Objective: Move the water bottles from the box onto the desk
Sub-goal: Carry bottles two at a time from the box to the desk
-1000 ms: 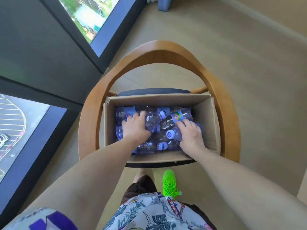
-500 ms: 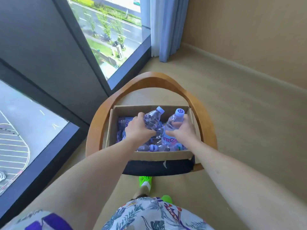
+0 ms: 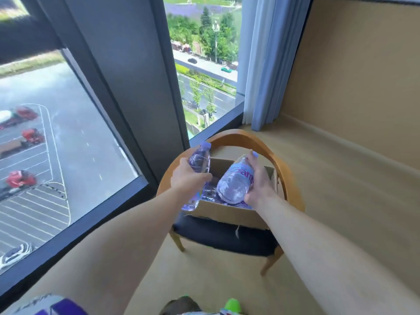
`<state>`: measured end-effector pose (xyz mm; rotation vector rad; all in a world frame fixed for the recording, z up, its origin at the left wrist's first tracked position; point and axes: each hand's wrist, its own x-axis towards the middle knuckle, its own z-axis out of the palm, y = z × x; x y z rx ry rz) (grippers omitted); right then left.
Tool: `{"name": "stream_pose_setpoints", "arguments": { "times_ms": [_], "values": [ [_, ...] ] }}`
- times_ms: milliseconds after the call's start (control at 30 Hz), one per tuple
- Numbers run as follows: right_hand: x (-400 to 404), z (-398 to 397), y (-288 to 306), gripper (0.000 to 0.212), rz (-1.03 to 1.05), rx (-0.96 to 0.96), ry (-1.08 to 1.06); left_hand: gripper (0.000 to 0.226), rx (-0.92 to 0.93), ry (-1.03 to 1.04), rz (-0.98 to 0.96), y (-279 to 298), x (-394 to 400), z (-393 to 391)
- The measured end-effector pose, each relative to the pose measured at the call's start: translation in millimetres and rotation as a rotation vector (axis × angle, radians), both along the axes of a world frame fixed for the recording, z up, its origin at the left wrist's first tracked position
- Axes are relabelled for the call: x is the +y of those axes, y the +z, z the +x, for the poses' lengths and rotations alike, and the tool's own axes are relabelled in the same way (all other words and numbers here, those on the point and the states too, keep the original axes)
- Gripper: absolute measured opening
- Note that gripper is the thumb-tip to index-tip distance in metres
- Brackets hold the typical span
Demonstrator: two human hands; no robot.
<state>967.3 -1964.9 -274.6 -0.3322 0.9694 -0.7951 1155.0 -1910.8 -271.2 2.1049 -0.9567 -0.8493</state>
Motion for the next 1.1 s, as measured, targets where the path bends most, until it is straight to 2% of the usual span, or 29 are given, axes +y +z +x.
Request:
{"name": "stream_pose_setpoints", "arguments": {
  "times_ms": [100, 200, 267, 367, 567, 667, 767, 833, 900, 1033, 1100],
  "values": [
    [19, 21, 22, 0.065, -0.102, -0.023, 0.127, 0.062, 0.077, 0.087, -0.025, 21, 23, 16],
    [41, 50, 44, 0.080, -0.146, -0.031, 0.220, 0.080, 0.172, 0.186, -0.069, 41, 47, 36],
    [57, 72, 54, 0.070, -0.161, -0.029, 0.263, 0.087, 0.235, 0.235, -0.113, 53, 69, 52],
    [87, 106, 63, 0.049, -0.132, -0.006, 0.305, 0.081, 0.272, 0.301, -0.186, 67, 112, 79],
    [168, 169, 66, 0.069, -0.059, -0.049, 0.450, 0.048, 0.357, 0.426, -0.228, 80, 219, 143],
    [211, 196, 69, 0.047, -0.050, -0.078, 0.482, 0.037, 0.404, 0.515, -0.213, 83, 275, 169],
    [247, 226, 80, 0.024, -0.087, -0.101, 0.572, 0.053, 0.427, 0.610, -0.225, 92, 326, 186],
    [269, 248, 92, 0.010, -0.096, -0.140, 0.635, 0.054, 0.422, 0.679, -0.264, 101, 357, 195],
    [290, 268, 102, 0.009, -0.116, -0.150, 0.731, 0.049, 0.391, 0.742, -0.295, 111, 387, 200],
    [325, 304, 114, 0.034, -0.116, -0.280, 0.992, 0.027, 0.333, 0.901, -0.380, 125, 438, 199],
    [344, 315, 120, 0.034, -0.074, -0.364, 1.170, 0.043, 0.295, 1.009, -0.401, 127, 463, 198]
  ]
}}
